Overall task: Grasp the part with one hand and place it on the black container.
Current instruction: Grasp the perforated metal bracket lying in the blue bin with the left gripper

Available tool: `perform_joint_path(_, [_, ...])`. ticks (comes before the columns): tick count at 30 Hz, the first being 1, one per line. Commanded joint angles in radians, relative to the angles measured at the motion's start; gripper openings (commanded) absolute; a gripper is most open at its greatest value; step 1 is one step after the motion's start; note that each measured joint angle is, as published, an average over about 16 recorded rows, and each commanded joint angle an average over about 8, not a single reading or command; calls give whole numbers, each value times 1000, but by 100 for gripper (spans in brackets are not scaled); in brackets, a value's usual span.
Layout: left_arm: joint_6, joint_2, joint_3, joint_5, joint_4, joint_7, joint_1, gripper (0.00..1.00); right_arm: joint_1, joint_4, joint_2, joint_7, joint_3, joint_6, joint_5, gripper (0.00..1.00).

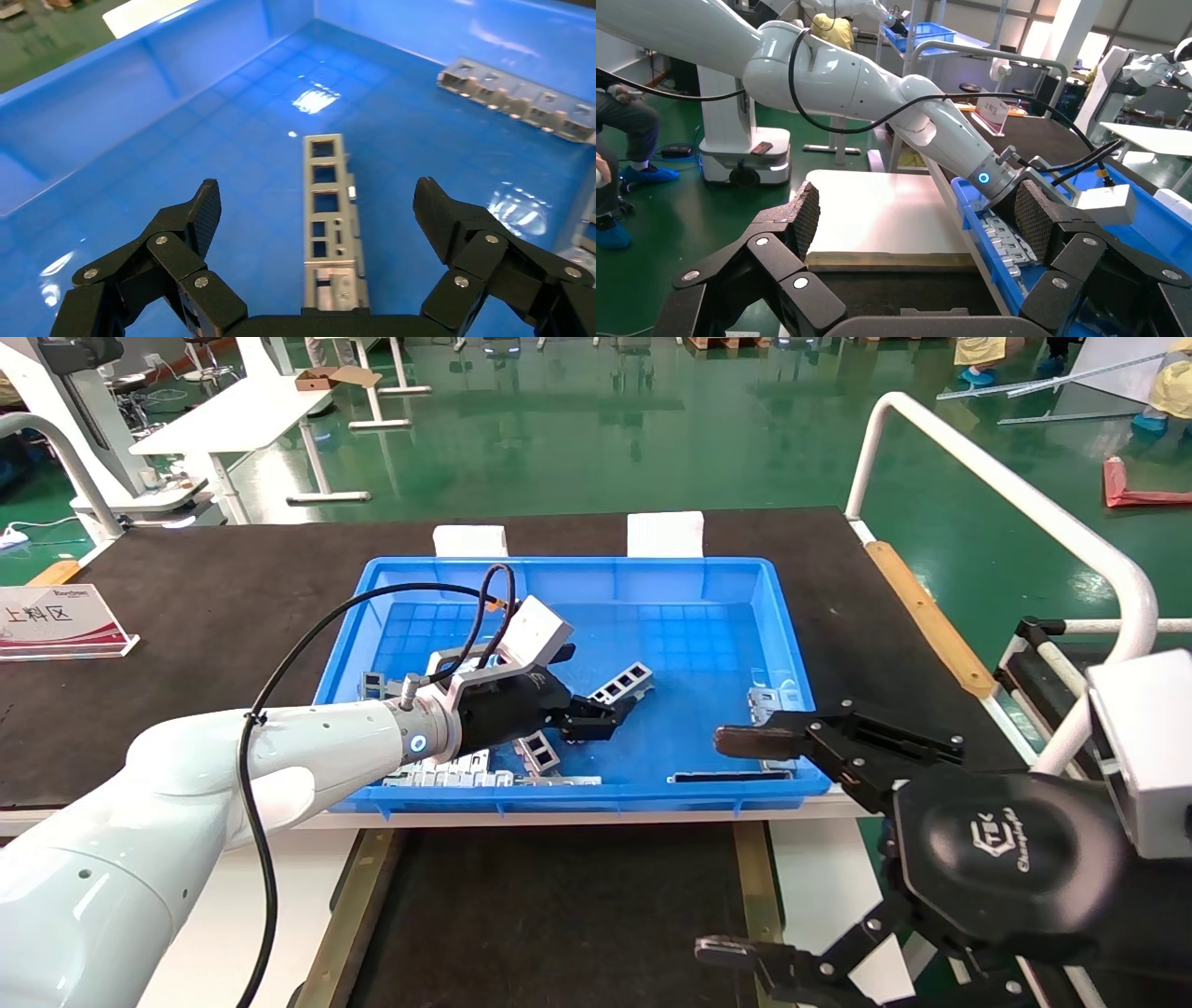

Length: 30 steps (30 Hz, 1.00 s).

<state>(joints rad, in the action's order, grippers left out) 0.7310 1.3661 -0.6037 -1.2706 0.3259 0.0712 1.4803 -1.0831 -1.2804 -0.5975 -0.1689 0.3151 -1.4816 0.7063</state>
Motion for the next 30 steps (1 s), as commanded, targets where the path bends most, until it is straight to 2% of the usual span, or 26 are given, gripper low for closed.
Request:
perform_joint_path(1, [-20,2,-15,14,-7,0,-2,90,0,0,0,0,0,0,0,84])
perform_joint_path(7, [-63,3,-74,62,6,-16,-13,15,0,0,0,0,0,0,0,9])
perform_joint_path(8, [-69,3,-84,70,9,-18,-14,4,0,0,0,0,0,0,0,2])
perform_joint_path(9, [-74,3,-93,78,11,-21,-16,0,0,0,0,0,0,0,0,0])
perform_joint_path(30, [-135,-2,-257,234,27,-40,-28,0,0,0,0,1,1,0,-1,0])
